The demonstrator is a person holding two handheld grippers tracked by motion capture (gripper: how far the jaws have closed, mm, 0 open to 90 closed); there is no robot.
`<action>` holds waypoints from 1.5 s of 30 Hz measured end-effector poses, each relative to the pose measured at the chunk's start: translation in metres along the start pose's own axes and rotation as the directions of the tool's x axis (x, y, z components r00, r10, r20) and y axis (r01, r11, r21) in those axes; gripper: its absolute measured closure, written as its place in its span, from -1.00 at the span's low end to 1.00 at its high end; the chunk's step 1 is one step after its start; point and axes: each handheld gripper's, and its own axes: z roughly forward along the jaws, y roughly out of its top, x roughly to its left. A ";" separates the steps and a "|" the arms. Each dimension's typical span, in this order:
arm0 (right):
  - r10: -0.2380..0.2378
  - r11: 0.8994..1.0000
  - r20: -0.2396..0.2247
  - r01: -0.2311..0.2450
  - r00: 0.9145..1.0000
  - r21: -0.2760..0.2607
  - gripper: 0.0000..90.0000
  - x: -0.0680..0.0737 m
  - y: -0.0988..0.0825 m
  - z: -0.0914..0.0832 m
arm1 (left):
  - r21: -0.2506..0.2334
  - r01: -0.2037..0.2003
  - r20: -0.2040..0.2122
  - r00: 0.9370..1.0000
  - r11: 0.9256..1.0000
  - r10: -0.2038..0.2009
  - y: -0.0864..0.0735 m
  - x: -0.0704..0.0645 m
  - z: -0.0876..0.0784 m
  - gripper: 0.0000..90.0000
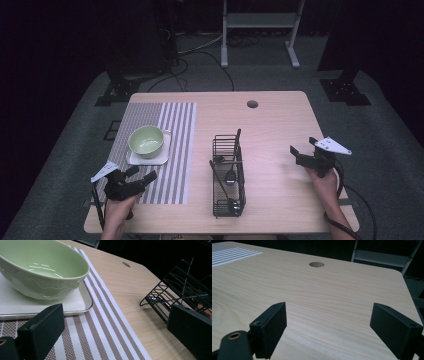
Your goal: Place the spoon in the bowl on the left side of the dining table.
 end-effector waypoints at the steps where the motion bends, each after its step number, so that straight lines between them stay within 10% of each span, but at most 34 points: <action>1: 0.003 1.000 0.000 -0.003 1.000 -0.001 -0.71 0.000 0.000 0.000 | 0.002 0.000 -0.004 1.000 1.000 0.000 0.000 0.000 0.000 -0.99; 45: -0.011 1.000 -0.006 0.011 1.000 0.001 -0.71 0.001 0.000 0.000 | 0.044 -0.146 0.086 0.986 0.988 0.142 0.002 -0.039 0.016 -0.97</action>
